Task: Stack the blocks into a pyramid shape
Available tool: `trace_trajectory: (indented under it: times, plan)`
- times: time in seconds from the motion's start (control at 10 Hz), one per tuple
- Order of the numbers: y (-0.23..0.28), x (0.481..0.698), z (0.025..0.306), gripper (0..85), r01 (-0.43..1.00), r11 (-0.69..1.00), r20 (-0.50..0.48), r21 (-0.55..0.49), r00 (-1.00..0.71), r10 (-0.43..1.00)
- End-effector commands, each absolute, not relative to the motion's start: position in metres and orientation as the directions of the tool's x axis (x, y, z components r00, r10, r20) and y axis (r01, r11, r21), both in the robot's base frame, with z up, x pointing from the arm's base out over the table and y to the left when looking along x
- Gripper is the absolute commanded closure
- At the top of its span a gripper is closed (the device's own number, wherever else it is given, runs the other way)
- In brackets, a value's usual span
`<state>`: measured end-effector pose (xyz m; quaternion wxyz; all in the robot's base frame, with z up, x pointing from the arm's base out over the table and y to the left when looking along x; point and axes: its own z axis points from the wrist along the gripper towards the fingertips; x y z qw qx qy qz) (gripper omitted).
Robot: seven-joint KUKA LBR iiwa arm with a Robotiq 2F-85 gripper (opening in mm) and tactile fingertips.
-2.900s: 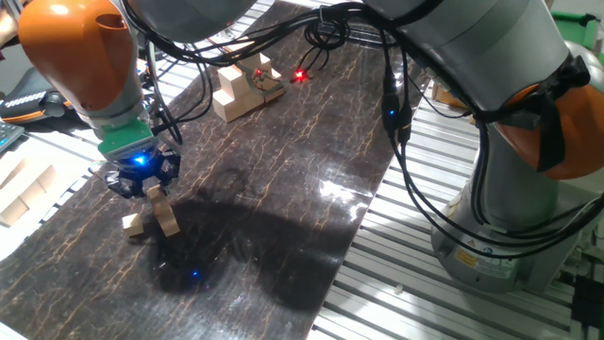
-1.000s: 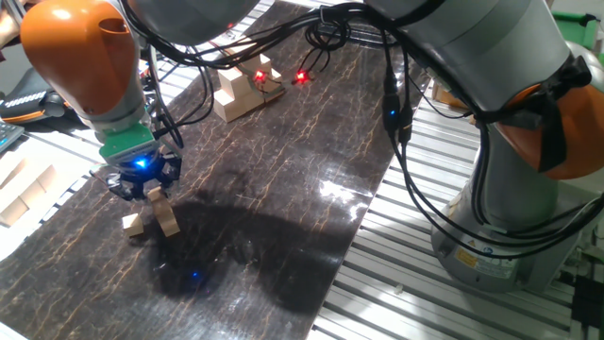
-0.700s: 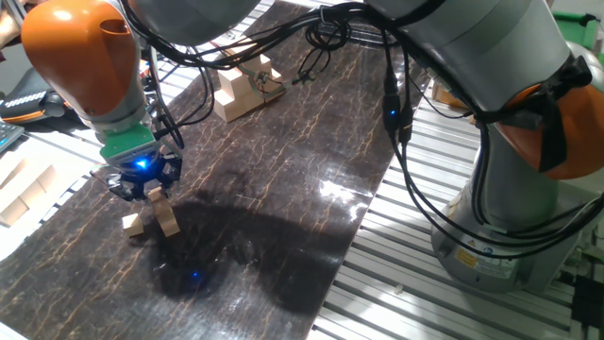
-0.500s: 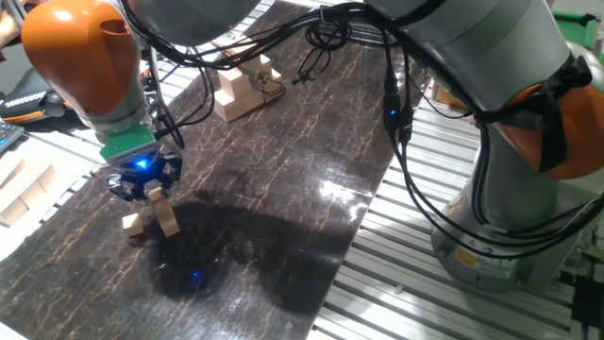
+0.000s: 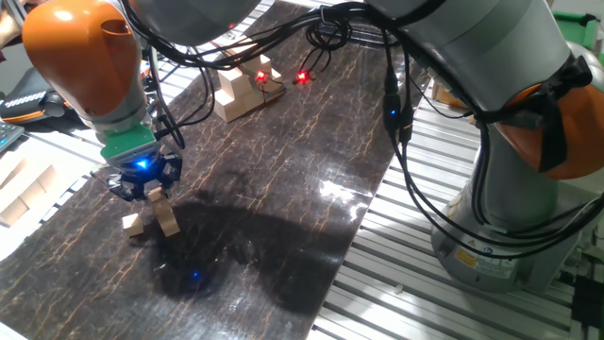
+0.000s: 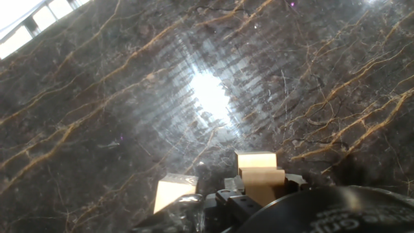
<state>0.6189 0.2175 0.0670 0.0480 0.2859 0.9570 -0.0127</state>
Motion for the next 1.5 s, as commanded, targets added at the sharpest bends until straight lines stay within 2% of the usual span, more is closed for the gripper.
trace_trajectory:
  times: [0.0, 0.2, 0.4, 1.2, 1.4]
  plan:
    - [0.2176, 0.6189, 0.067, 80.0, 0.548, 0.836, -0.099, 0.003, -0.832, 0.546]
    - [0.2175, 0.6189, 0.0669, 71.0, 0.549, 0.836, -0.102, 0.005, -0.831, 0.547]
    - [0.2176, 0.6188, 0.0671, 69.0, 0.55, 0.835, -0.102, 0.005, -0.83, 0.548]
    - [0.2192, 0.6176, 0.0668, 68.7, 0.562, 0.827, -0.093, 0.017, -0.823, 0.561]
    - [0.2192, 0.6176, 0.0668, 66.3, 0.562, 0.827, -0.094, 0.018, -0.823, 0.561]
